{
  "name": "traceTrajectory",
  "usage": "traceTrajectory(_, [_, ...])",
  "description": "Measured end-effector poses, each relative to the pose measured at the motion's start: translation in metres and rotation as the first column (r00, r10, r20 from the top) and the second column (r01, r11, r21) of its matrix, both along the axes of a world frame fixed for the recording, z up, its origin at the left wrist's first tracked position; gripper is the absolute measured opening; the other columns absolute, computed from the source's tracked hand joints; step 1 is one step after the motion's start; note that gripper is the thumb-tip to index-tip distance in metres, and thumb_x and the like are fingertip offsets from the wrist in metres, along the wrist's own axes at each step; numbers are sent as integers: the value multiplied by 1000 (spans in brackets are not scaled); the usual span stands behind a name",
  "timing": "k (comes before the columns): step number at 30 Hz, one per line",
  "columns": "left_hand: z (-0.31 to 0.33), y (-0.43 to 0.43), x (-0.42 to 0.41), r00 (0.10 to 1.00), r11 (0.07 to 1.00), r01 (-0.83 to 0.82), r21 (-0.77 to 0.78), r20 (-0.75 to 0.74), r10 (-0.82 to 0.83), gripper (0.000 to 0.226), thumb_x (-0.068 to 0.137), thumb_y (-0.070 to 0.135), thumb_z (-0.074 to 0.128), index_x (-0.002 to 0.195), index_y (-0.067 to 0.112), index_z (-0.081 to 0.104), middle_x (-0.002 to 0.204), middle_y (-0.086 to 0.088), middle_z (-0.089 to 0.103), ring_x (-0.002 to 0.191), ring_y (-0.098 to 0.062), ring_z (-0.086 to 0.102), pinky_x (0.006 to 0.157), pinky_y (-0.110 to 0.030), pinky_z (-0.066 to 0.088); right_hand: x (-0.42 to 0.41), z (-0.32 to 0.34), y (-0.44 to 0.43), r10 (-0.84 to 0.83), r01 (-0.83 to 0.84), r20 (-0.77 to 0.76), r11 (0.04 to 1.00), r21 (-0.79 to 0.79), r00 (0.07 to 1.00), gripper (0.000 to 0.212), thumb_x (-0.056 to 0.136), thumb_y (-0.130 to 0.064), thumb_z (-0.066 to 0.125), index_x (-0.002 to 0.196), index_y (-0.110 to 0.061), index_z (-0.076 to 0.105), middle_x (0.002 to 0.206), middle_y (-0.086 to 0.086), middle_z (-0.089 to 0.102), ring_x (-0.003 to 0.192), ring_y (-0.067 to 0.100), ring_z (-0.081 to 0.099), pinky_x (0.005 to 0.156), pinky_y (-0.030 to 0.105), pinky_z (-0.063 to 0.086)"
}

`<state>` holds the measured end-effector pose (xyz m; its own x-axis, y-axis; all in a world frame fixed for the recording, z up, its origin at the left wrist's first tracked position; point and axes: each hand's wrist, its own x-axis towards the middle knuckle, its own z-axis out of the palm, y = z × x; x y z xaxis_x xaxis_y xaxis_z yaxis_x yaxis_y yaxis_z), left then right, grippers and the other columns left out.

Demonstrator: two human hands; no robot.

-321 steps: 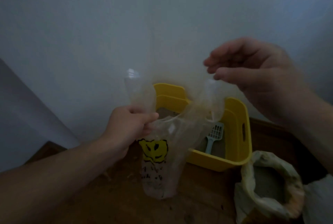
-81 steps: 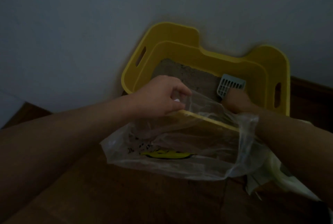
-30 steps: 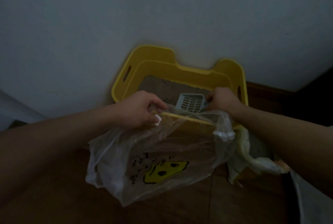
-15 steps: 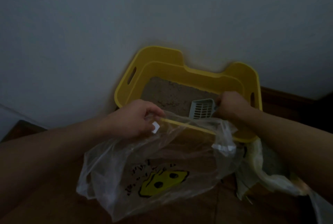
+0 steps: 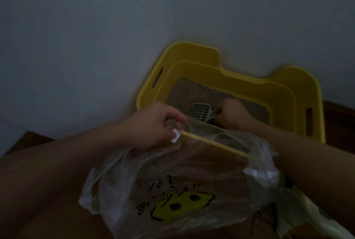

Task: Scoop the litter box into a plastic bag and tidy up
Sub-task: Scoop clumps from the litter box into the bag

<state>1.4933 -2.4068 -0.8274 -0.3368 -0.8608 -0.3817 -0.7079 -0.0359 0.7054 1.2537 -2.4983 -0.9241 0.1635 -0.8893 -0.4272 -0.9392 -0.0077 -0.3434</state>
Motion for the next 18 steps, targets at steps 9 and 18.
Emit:
traceTrajectory(9, [-2, -3, 9, 1000, 999, 23, 34, -19, -22, 40, 81, 3, 76, 110, 29, 68, 70, 33, 65, 66, 15, 59, 66, -5, 45, 49, -16, -1, -22, 24, 154, 1000, -12, 988, 19, 87, -10, 69, 106, -10, 72, 112, 9, 69, 92, 22, 61, 82, 34, 51])
traceTrajectory(18, [-4, -3, 11, 999, 999, -3, 44, -49, 5, 43, 80, 6, 78, 108, 37, 67, 99, 21, 70, 95, 2, 68, 92, -28, 56, 41, -11, -7, -43, 45, 226, 999, -2, 973, 26, 83, -15, 75, 107, -11, 67, 104, 5, 62, 91, 19, 54, 78, 31, 44])
